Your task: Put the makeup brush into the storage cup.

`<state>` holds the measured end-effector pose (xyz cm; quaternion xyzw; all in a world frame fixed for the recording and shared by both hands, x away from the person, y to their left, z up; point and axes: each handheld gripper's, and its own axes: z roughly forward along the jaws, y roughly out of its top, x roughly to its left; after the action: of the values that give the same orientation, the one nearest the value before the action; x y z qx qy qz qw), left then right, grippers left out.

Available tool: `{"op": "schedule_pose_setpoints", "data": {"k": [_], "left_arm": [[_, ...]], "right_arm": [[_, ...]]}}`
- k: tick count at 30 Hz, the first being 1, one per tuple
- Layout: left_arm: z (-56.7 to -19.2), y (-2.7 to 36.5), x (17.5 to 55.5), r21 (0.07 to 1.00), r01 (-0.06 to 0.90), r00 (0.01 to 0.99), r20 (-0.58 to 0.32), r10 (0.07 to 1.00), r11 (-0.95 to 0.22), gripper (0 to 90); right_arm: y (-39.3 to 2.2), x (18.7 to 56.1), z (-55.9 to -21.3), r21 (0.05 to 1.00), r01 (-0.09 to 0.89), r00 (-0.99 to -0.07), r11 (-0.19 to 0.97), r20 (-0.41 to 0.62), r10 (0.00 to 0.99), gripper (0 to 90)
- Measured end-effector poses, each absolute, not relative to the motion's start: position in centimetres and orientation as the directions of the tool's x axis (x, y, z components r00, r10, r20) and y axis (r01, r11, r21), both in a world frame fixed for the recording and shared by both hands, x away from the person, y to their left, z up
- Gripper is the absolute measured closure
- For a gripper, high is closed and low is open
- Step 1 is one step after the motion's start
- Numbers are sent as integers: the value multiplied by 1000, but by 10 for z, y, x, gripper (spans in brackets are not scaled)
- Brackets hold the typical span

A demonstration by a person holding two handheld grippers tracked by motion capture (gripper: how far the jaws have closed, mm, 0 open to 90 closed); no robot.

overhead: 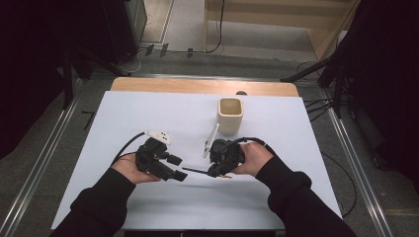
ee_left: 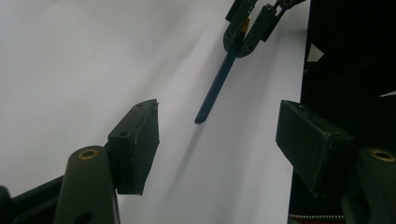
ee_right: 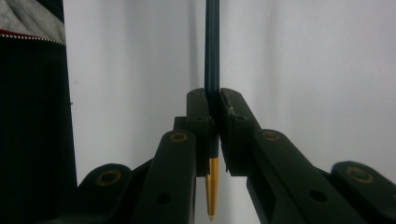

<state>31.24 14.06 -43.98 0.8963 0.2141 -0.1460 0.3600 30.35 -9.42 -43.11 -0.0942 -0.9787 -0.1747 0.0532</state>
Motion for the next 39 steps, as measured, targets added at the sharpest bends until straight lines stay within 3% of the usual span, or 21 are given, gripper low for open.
{"op": "schedule_pose_setpoints", "data": {"k": [5,20,39], "left_arm": [[-445,132,312,558,481,863,-437,253,-676,361],[-456,119,318,491,513,819,-526,230,-704,603],[-465,119,320,466,501,803,-565,190,-730,766]], "right_arm": [[-90,300,-427,355,176,-983,918,110,146,845],[-80,296,-431,370,124,-990,921,113,88,845],[-75,293,-432,404,84,-994,911,94,50,845]]}}
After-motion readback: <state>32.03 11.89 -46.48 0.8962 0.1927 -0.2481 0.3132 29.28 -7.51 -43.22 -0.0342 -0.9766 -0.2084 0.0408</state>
